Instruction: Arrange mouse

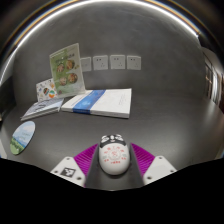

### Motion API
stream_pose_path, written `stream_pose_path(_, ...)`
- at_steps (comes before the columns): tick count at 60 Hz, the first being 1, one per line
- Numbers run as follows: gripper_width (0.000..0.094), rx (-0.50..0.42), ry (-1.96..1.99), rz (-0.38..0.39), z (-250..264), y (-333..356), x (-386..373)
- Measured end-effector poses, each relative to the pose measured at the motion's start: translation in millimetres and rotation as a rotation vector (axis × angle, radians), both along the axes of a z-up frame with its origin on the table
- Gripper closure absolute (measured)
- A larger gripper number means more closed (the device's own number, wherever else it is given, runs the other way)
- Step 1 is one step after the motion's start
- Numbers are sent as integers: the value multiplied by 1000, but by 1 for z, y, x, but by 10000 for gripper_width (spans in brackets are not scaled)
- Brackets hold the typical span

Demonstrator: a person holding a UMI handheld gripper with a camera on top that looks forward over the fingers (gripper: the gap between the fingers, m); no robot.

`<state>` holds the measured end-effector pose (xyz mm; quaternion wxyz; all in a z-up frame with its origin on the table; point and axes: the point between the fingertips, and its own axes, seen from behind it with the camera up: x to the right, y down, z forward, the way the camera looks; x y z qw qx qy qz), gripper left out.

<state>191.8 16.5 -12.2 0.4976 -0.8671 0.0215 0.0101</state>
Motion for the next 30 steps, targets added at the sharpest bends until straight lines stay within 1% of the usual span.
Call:
stream_pose_path(1, 371, 4, 2, -5, 0, 0, 0)
stream_pose_path(4, 392, 10, 8, -15, 0, 0, 2)
stream_pose_path(12, 492, -9, 6, -38, 1, -1, 4)
stream_pose_path(16, 503, -16, 21, -73, 4, -4, 4)
stream_pose_path(18, 503, 2, 14, -92, 14, -7, 3)
stream_pose_path(21, 503, 39, -20, -98, 40, -10, -4)
stream_pose_path(24, 505, 99, -21, -106, 73, -10, -28)
stream_pose_path(26, 504, 133, -13, -88, 93, -9, -56)
stream_pose_path(30, 507, 197, -4, -18, 133, -7, -131)
